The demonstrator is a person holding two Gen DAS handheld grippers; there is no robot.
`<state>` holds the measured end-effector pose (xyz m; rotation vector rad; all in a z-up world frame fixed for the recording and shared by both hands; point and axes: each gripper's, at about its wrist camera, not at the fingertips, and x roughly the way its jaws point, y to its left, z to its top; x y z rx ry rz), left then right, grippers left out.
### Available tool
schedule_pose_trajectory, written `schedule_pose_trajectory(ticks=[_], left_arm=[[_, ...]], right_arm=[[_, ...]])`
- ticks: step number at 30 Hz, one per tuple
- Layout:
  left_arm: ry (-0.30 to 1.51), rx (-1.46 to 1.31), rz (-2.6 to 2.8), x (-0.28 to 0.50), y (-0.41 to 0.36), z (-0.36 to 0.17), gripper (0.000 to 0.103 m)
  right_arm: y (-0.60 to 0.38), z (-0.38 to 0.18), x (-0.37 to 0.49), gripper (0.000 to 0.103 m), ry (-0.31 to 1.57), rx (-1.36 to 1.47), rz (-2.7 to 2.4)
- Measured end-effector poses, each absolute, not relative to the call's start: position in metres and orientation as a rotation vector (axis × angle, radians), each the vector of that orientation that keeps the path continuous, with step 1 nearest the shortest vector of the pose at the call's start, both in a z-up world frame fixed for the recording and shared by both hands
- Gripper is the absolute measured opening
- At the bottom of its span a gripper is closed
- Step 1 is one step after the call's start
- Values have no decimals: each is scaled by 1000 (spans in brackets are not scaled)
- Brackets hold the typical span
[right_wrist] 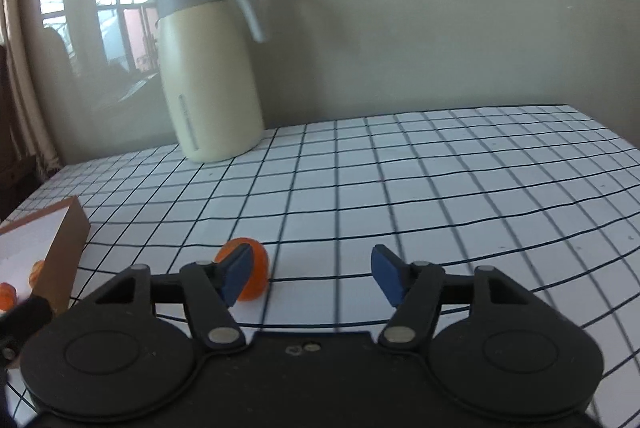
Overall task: Organize fruits
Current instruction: 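Move both open tools from the box to the last oranges on the table, then close the left tool on an orange while the right tool grasps another orange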
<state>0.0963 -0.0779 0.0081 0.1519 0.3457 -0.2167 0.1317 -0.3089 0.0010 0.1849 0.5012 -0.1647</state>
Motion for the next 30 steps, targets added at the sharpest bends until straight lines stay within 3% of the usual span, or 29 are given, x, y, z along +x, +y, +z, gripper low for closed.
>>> schedule_pose_trajectory(ticks=[13,16,21,24,30], left_arm=[[423,118,-226,123,-118,-9,103],[443,114,-214,129,-121,-14,92],[490,89,-181,140,-120,-23,86],[512,75,-169,146,-118,-26,73],[528,80,-157,154,-119,-29,72]], right_arm=[[-329,6,120,58,447,171,-106],[-330,4,123,58,453,185,-80],[-323,2,131,57,464,173,-46],[-319,0,137,54,477,177,-35],[-311,-11,153,51,529,181,-26]])
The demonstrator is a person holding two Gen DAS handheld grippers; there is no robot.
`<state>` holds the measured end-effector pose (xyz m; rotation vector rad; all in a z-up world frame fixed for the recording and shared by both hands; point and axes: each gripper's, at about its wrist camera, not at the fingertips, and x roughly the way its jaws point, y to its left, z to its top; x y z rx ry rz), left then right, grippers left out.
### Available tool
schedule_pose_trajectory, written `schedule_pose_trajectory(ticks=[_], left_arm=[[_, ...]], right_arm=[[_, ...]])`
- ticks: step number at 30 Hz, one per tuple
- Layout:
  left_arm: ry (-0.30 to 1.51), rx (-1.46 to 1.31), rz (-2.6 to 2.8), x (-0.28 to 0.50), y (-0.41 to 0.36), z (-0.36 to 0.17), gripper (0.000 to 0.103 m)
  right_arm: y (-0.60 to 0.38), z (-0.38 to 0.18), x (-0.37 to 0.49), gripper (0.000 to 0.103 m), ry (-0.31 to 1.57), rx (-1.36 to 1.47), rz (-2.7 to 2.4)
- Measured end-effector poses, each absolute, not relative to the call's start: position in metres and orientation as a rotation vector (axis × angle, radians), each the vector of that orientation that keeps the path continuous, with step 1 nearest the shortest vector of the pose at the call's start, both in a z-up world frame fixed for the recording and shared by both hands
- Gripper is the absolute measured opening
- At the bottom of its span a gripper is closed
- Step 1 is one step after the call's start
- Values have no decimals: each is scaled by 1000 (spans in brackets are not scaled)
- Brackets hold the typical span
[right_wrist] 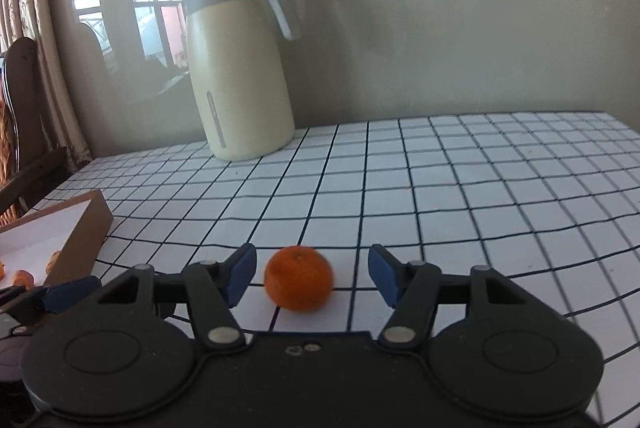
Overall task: Organize fruits
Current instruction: 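Close the left tool on an orange while the right tool grasps another orange, then carry the orange in the left tool and orange in the right tool over the box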
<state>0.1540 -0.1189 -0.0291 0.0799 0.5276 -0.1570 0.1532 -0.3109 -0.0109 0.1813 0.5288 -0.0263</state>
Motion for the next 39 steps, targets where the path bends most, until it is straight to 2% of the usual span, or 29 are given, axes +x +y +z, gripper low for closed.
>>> schedule_pose_trajectory(ticks=[3,6,9,16,27,30,32,39], left_arm=[[530,94,-140,156,-122,-30,68],[533,96,-130,158,-122,-30,67],[534,95,-120,158,-123,-30,67],[536,86,-75,158,-118,-28,50],[555,141,-98,160,-133,-33,49],[595,85,-105,166,-126,-34,43],[590,94,-119,164,-127,-35,33],[588,88,-148,163,-127,-35,33]], right_arm=[[-308,-14,158,45,550,176,-32],[-309,-15,161,45,557,188,-35],[-305,-16,164,34,572,186,-14],[-302,-18,168,34,604,170,-21],[-304,-19,170,34,611,196,-20],[-304,-19,171,34,617,198,-18],[-302,-19,172,34,620,188,-22],[-302,-19,171,32,616,185,-18]])
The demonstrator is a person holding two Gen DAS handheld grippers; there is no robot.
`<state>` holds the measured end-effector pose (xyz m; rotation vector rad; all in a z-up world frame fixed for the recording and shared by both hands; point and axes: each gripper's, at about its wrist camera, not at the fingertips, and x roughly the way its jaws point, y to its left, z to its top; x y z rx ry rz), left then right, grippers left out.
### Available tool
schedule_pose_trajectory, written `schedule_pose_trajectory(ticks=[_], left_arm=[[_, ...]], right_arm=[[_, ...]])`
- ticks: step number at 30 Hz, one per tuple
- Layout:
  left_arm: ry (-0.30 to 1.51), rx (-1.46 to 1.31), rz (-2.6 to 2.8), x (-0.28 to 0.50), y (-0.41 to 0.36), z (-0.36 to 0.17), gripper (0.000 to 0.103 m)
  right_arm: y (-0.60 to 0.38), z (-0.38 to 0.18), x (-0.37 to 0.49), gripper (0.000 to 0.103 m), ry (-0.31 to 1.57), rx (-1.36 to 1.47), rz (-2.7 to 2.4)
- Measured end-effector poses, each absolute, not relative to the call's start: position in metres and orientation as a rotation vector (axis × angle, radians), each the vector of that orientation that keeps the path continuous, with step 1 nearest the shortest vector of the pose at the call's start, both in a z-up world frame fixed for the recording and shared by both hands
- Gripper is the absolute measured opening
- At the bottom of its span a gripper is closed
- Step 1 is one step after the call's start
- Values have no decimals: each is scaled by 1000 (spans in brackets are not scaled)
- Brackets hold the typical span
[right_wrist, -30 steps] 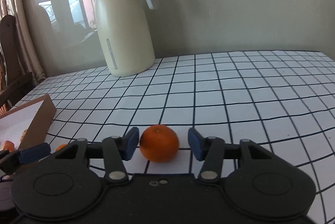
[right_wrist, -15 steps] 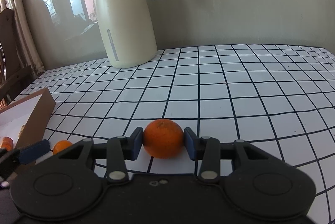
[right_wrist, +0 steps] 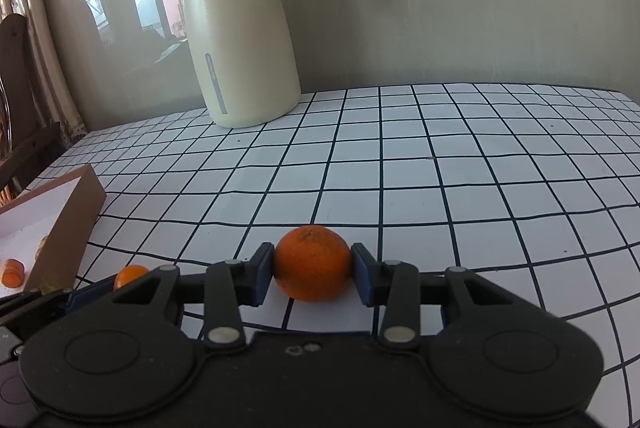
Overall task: Organize fruits
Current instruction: 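Carry the orange in the left tool and orange in the right tool over the box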
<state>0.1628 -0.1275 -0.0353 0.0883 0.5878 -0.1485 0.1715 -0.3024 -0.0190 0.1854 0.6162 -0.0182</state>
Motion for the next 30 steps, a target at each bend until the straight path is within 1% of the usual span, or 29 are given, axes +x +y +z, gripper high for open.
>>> schedule_pose_trajectory(ticks=[9,30], left_arm=[[577,75,-192,154,-126,-33,33],[464,112,-271,90,-101,1,33]], right_arm=[[-304,-16,157,32,609,167,-1],[-286,26,100,32,518,99,98]])
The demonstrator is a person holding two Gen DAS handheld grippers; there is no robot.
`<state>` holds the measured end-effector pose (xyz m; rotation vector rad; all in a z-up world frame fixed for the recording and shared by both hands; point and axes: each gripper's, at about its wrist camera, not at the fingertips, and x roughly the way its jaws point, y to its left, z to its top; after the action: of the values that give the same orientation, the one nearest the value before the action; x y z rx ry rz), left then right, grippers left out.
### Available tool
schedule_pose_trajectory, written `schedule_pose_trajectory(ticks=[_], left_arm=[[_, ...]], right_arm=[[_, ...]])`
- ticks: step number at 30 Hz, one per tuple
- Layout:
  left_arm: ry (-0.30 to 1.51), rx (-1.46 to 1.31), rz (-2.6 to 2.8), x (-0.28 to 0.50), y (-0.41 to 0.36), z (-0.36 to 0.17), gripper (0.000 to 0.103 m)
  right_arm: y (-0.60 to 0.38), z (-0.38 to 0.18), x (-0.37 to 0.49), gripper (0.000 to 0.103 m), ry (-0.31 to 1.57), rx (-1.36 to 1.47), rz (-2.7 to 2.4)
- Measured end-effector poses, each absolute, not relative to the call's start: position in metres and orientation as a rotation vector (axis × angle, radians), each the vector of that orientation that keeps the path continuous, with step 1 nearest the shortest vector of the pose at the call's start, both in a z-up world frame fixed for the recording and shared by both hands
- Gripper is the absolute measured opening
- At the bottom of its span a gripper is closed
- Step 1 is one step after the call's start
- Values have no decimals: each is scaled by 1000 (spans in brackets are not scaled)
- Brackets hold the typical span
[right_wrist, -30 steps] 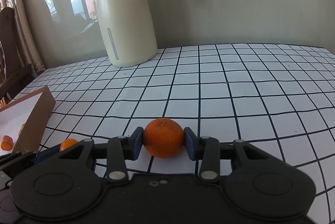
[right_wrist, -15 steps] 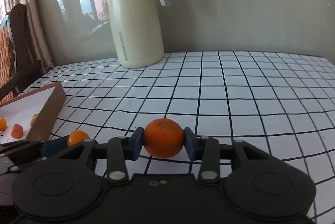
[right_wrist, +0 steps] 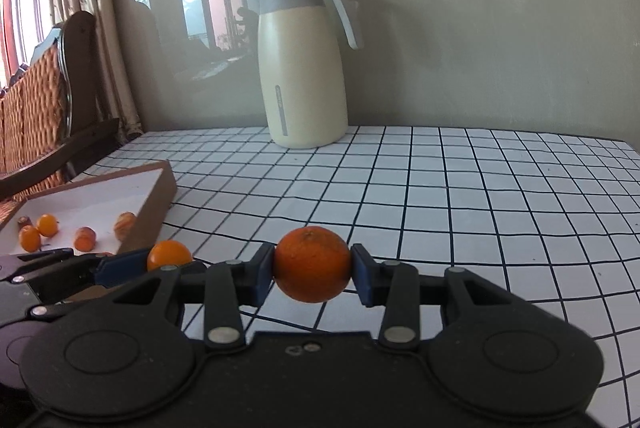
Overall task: Organize fruits
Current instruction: 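Carry the orange in the left tool and orange in the right tool over the box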
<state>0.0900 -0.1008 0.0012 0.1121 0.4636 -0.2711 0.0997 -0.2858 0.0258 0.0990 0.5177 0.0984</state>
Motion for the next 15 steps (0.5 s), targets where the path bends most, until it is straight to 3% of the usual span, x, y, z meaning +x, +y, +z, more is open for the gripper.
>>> schedule_pose_trajectory(ticks=[15], left_arm=[[390,69,-187,70,-52,28,33]], right_arm=[[-252,45,95,32,450,96,191]])
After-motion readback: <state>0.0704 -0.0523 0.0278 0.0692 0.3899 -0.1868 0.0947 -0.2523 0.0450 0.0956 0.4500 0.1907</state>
